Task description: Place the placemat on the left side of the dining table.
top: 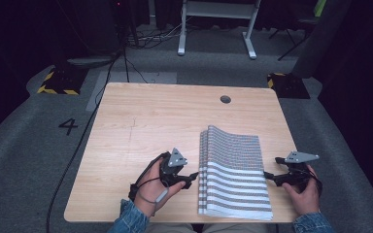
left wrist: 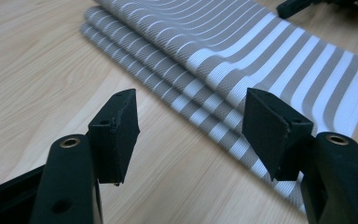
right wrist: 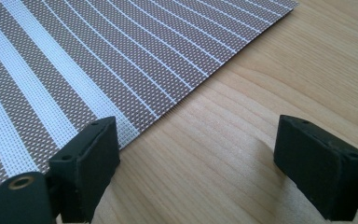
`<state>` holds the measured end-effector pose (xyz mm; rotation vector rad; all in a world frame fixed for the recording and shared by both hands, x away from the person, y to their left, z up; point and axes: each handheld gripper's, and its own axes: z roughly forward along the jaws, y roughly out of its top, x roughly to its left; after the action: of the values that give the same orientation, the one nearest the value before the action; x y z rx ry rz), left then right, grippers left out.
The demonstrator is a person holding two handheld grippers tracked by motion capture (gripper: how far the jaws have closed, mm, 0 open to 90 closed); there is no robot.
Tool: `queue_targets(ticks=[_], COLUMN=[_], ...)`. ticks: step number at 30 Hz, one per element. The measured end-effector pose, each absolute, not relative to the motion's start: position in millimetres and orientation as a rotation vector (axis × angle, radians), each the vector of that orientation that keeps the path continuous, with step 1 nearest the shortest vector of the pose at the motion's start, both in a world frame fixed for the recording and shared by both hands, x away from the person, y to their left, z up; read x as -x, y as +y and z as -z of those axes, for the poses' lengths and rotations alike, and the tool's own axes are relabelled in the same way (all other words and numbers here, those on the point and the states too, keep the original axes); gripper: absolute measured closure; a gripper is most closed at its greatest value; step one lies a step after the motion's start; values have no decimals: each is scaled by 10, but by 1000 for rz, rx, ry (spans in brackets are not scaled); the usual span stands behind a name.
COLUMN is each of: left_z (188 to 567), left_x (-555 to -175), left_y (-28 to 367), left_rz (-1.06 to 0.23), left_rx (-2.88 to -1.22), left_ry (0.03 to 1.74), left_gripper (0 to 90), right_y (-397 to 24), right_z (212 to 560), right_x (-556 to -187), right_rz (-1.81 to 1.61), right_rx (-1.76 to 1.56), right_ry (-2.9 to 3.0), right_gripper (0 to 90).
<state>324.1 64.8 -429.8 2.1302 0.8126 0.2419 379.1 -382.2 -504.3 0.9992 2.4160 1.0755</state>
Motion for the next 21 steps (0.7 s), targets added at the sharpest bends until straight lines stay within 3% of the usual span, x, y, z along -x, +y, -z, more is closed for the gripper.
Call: queue_targets(ticks=[21], left_z=[4651], left_x=[-3698], left_y=[-6], left_rz=[-31], left_rx=[-2172], left_ry=[847], left_gripper=[361], right_y=[-3821], right_z=[5043], right_x=[-3790], right_rz=[-1075], right_rx=[-1000], right_ry=[2416], right_gripper=[143])
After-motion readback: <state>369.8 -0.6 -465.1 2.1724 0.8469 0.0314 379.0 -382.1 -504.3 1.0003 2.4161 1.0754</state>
